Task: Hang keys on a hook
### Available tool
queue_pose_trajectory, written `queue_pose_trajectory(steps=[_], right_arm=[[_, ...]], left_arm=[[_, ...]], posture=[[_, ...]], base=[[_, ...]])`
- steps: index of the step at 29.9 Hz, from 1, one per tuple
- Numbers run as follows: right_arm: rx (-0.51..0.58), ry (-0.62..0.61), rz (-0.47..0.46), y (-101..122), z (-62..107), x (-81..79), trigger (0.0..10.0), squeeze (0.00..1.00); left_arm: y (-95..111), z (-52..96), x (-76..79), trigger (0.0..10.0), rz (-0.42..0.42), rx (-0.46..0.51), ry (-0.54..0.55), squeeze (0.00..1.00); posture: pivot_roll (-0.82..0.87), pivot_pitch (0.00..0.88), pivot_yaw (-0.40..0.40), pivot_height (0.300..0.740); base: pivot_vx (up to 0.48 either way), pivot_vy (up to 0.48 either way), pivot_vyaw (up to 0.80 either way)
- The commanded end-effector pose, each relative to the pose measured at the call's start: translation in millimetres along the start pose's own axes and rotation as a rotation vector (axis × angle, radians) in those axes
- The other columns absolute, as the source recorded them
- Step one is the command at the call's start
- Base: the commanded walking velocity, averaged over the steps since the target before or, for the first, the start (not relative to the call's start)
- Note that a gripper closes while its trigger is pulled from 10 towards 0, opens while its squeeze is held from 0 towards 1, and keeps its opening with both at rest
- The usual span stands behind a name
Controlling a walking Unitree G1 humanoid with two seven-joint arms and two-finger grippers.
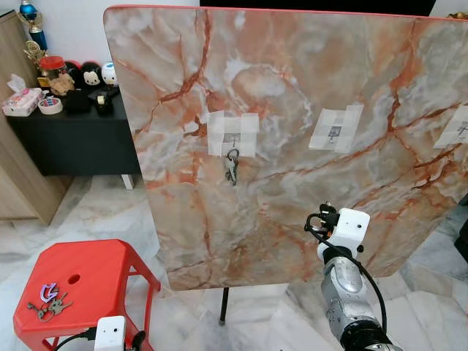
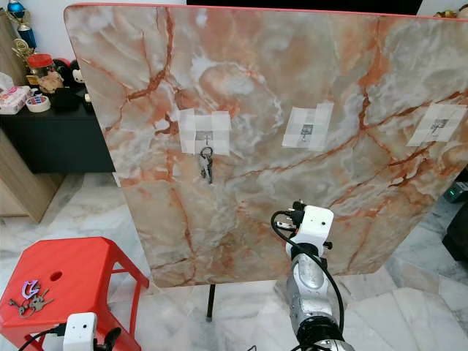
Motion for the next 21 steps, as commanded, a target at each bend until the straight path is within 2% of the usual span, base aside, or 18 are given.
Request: queue_pose_trajectory(steps=[1,21], right_arm=[[0.016,-0.01,-0.004,4.9,-1.5,3.6,10.0,0.0],[0.019,-0.022,-0.016,5.5,-1.2,5.6,10.0,0.0]], left_arm=[[-3.8,1.0,1.8,10.0,-0.007,-0.012,-0.005,0.0],[-5.8,2.1,0.8,10.0,-0.014,-0.015,0.002,0.0]], posture=[[0.05,0.0,-0.073,0.74],[0.05,0.0,-0.075,0.74]], base=[[0.0,0.0,0.0],[0.0,0.0,0.0]])
Point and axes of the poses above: a point about 5 cm out from each wrist's last joint towards the gripper, its own z axis pointing back from the gripper into the wrist, its own y axis along the axis of the wrist's last joint, x = y × z, the point moved 5 cm from there along -z, pointing out of the wrist towards the gripper, and after that the axes turned 5 degrees about -z, right-handed, at the moved point
